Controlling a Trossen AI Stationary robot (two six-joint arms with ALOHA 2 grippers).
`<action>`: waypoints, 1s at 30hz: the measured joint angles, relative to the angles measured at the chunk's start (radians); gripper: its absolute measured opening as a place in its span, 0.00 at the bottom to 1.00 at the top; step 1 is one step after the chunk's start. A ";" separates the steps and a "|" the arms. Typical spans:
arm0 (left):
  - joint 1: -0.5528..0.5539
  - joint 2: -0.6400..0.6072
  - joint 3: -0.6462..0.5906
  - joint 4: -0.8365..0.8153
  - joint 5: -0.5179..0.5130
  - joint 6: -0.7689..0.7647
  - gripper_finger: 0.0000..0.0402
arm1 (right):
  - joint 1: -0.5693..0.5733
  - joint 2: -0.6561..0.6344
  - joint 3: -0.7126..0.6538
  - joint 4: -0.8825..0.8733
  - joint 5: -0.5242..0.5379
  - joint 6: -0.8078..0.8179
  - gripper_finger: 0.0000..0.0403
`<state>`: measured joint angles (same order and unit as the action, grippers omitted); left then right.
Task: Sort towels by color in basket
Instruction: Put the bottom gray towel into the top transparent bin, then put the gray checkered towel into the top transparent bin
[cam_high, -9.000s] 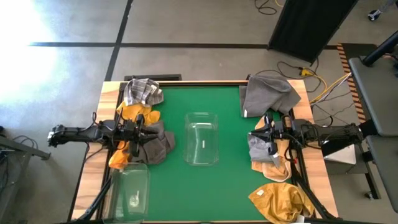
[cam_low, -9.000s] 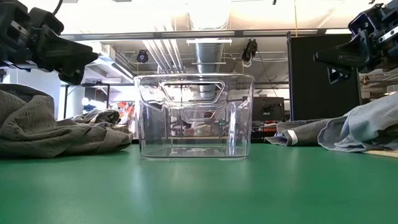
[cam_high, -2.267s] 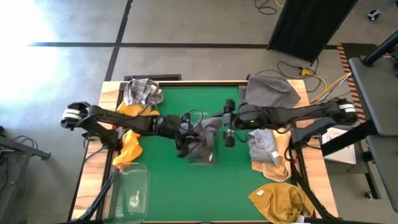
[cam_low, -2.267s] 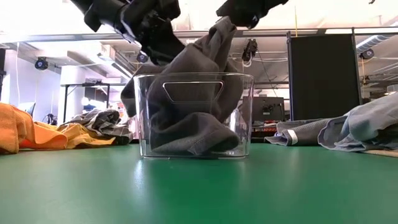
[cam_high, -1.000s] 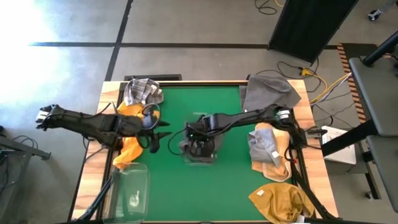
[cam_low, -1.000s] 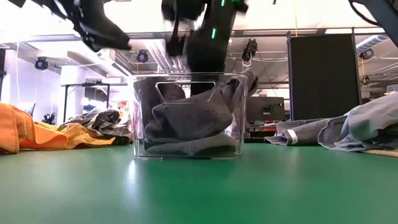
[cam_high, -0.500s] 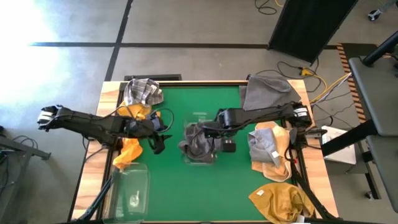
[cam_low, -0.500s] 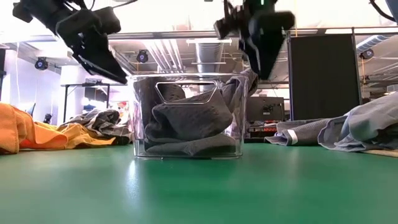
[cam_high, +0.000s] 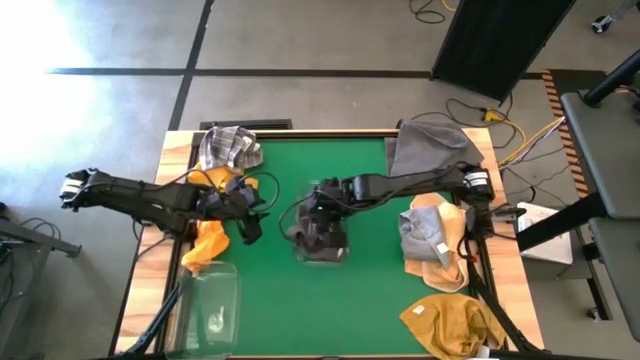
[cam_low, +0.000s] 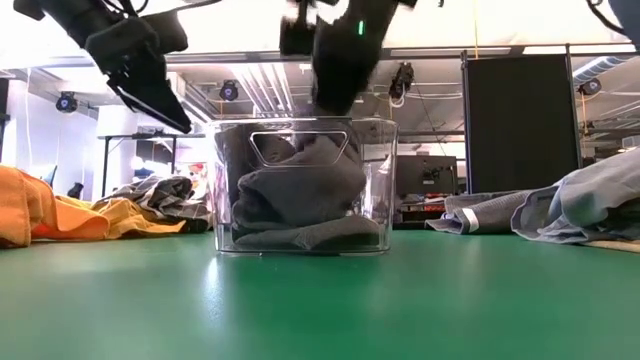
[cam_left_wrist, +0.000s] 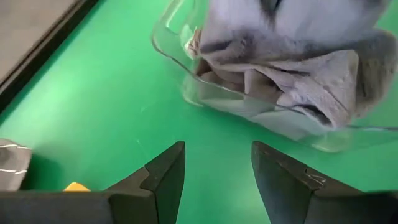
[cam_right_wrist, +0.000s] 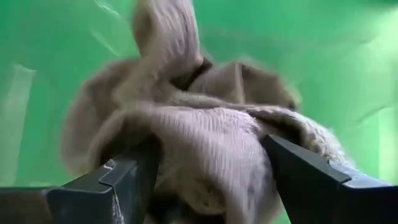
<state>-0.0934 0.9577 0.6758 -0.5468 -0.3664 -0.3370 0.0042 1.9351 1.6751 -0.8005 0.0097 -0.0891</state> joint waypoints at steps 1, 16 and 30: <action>0.006 0.001 0.000 -0.004 0.002 -0.015 0.42 | -0.004 0.023 -0.010 0.002 0.000 0.000 0.69; 0.478 0.007 0.102 -0.199 0.130 -0.039 0.52 | 0.000 0.035 -0.034 -0.068 -0.001 0.014 0.77; 0.996 0.408 0.351 -0.324 0.116 0.142 0.62 | 0.044 -0.251 -0.099 -0.055 0.017 0.024 0.91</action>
<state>0.9024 1.3652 1.0263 -0.8707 -0.2505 -0.1950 0.0486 1.6844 1.5763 -0.8559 0.0265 -0.0650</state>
